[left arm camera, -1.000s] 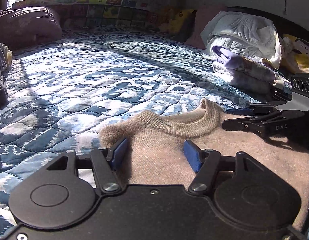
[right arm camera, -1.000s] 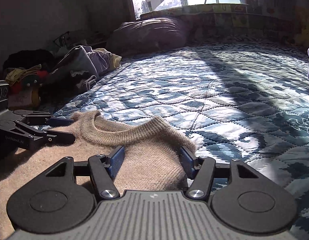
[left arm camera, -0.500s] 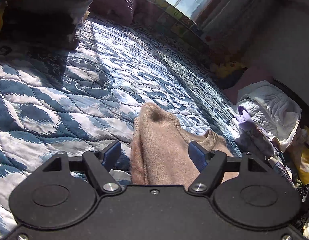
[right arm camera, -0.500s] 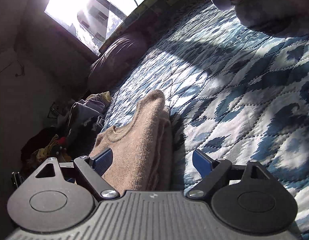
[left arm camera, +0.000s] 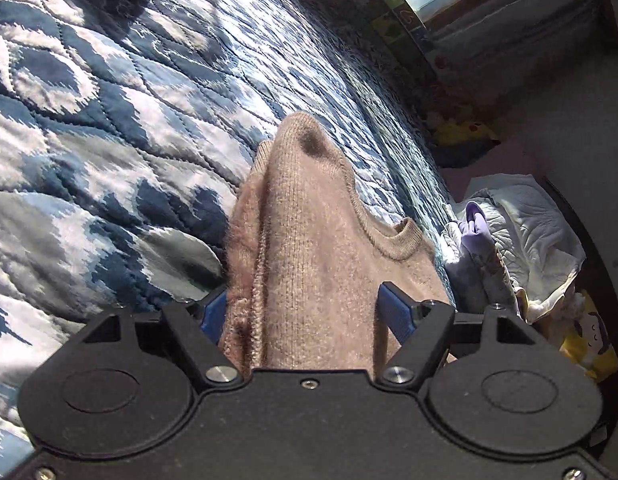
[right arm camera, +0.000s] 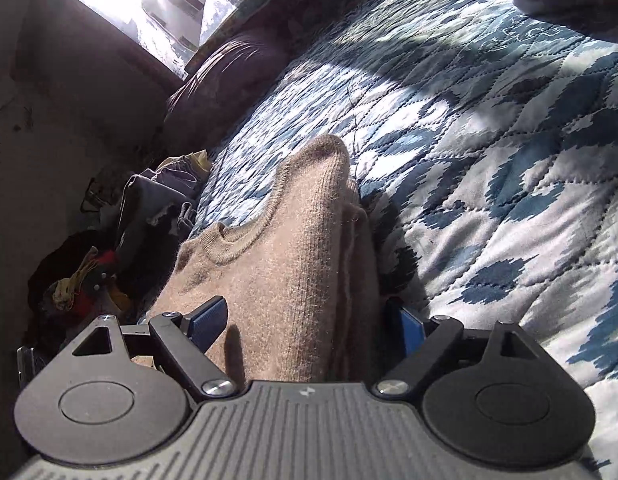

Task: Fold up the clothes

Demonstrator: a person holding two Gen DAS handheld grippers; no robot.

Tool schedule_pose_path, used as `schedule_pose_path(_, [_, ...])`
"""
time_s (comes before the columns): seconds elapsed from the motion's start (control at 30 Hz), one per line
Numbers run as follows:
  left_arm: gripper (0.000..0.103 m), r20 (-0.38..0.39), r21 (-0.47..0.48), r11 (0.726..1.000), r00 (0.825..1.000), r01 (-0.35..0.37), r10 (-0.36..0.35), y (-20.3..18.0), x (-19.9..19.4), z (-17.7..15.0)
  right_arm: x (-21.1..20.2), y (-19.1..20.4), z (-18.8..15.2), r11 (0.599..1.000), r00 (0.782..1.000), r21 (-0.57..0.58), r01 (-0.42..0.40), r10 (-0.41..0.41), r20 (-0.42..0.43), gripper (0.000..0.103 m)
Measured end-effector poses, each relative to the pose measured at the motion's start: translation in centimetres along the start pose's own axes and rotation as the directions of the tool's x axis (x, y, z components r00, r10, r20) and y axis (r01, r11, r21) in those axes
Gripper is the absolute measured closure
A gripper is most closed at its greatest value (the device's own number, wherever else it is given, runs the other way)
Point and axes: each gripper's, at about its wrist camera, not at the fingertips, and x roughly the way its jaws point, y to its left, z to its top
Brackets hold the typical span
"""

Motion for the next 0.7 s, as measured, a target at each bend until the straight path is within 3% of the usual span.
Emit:
schedule_pose_path(0.03, [0.029, -0.005, 0.0, 1.0, 1.0, 0.008, -0.008, 0.0, 0.2, 0.2, 0.3, 0.1, 0.0, 1.0, 1.0, -0.006, -0.002, 0.002, -0.007, 0.035])
schedule_pose_path(0.13, [0.035, -0.027, 0.008, 0.999, 0.999, 0.035, -0.035, 0.1, 0.4, 0.3, 0.6, 0.0, 0.0, 1.0, 0.999, -0.013, -0.024, 0.024, -0.027, 0.044])
schedule_pose_path(0.2, [0.053, -0.048, -0.007, 0.997, 0.996, 0.071, -0.072, 0.4, 0.5, 0.2, 0.5, -0.2, -0.2, 0.999, 0.998, -0.007, -0.054, 0.054, -0.034, 0.053])
schedule_pose_path(0.23, [0.056, -0.053, -0.024, 0.995, 0.994, 0.095, -0.097, 0.6, 0.5, 0.2, 0.4, -0.5, -0.4, 0.996, 0.996, 0.011, -0.084, 0.084, -0.033, 0.057])
schedule_pose_path(0.43, [0.064, -0.037, -0.101, 0.968, 0.971, 0.23, -0.235, 0.2, -0.9, -0.3, -2.0, -1.8, -1.2, 0.959, 0.964, 0.099, -0.267, 0.265, 0.027, 0.061])
schedule_pose_path(0.6, [0.064, -0.026, -0.105, 0.943, 0.947, 0.315, -0.32, -2.6, -2.5, -1.5, -6.8, -2.5, -1.7, 0.921, 0.928, 0.129, -0.368, 0.357, 0.101, 0.062])
schedule_pose_path(0.7, [0.064, -0.052, -0.088, 0.932, 0.933, 0.351, -0.356, -5.3, -1.8, -2.3, -10.1, -3.2, -1.8, 0.911, 0.915, 0.128, -0.393, 0.373, 0.153, 0.062])
